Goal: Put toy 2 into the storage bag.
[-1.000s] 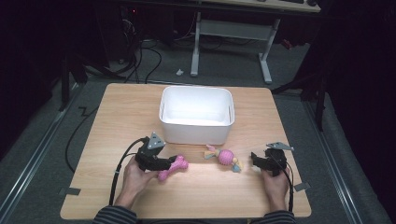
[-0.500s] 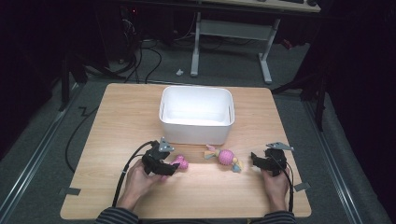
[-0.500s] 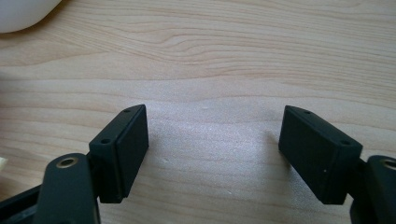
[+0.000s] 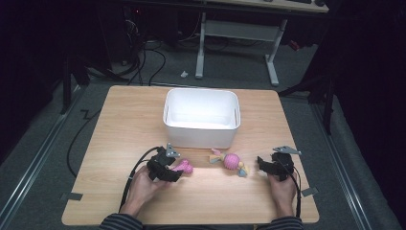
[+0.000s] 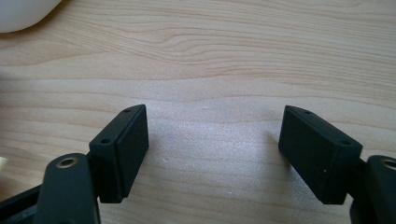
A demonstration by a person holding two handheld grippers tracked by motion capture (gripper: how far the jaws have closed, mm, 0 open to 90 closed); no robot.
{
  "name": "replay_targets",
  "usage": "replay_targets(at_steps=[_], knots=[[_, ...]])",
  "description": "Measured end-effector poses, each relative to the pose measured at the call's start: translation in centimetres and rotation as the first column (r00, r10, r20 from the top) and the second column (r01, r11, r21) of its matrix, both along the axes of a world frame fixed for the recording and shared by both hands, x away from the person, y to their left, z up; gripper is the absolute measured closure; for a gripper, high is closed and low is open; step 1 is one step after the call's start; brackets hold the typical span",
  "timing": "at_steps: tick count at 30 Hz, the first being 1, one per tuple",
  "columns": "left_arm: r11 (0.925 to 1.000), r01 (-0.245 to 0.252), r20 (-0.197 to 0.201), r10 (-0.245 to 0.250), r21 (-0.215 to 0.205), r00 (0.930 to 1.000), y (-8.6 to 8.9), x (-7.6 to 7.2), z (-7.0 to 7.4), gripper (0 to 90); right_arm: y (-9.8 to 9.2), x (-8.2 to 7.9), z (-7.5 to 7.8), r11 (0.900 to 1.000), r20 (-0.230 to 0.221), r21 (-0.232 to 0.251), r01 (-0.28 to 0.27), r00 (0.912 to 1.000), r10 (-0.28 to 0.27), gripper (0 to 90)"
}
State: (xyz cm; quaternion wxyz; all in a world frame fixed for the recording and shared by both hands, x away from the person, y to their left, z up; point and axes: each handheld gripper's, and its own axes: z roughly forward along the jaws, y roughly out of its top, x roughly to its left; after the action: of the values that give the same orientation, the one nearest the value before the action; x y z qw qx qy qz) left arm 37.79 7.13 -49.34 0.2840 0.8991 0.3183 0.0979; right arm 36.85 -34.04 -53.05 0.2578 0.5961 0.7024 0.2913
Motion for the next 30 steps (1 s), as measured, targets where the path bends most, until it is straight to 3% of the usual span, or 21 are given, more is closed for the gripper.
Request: replay_targets(at_steps=[4,14,30], knots=[[1.0000,0.009,-0.030,-0.009,0.001,0.9995,-0.1,0.3,-0.3,40.1,0.0,0.0,0.0,1.000,0.001,-0.001,-0.001,1.0000,0.001,24.6],[0.9979,0.035,-0.016,-0.034,0.055,0.9993,-0.8,0.1,-0.5,41.2,0.0,0.0,0.0,1.000,0.002,-0.003,-0.005,1.0000,0.005,24.6],[0.9979,0.034,-0.054,-0.031,0.055,0.9981,-0.8,0.3,-1.2,48.7,0.0,0.0,0.0,1.000,0.002,-0.003,-0.007,1.0000,0.007,24.7]])
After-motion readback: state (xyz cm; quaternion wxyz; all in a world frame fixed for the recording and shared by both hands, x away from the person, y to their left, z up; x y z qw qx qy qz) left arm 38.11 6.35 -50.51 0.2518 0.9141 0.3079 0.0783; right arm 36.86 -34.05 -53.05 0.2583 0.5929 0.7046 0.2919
